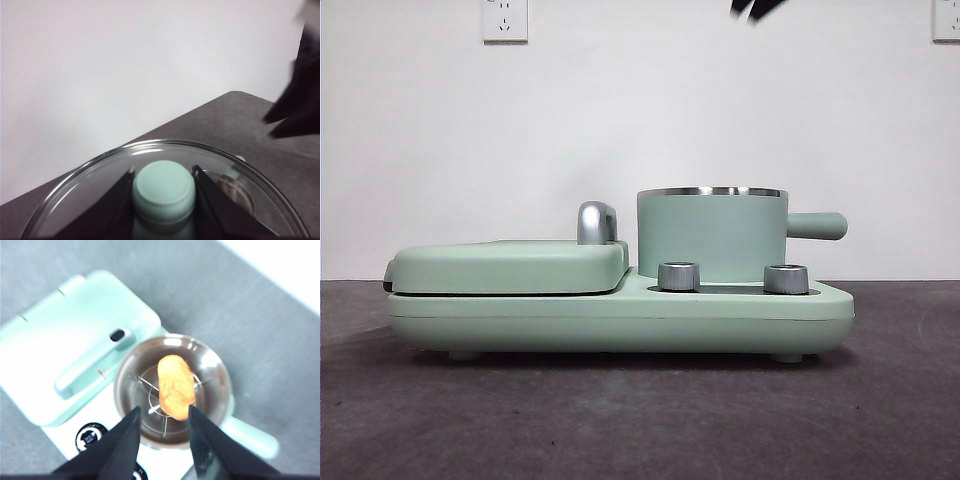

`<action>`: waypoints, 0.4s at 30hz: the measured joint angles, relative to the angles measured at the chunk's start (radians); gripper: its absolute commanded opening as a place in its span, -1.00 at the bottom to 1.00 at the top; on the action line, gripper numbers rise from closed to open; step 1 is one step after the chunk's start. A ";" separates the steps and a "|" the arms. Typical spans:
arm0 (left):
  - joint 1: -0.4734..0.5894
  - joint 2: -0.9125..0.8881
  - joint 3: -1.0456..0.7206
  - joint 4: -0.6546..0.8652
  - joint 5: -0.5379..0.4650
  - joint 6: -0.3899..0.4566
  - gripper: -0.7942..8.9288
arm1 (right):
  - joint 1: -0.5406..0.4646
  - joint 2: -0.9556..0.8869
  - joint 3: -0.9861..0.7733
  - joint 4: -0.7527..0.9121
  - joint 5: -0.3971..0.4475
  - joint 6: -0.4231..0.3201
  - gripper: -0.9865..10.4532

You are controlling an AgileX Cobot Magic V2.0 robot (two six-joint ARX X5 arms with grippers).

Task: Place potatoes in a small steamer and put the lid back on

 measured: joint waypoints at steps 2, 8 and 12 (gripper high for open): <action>0.000 0.000 0.000 0.000 0.000 0.000 -0.82 | 0.000 -0.103 -0.084 -0.001 0.000 0.001 -0.52; 0.000 0.000 0.000 0.000 0.000 0.000 -0.82 | 0.000 -0.378 -0.364 0.066 0.001 0.019 -0.47; 0.000 0.003 0.000 -0.003 0.000 0.000 -0.82 | 0.000 -0.534 -0.503 0.086 0.004 0.037 -0.47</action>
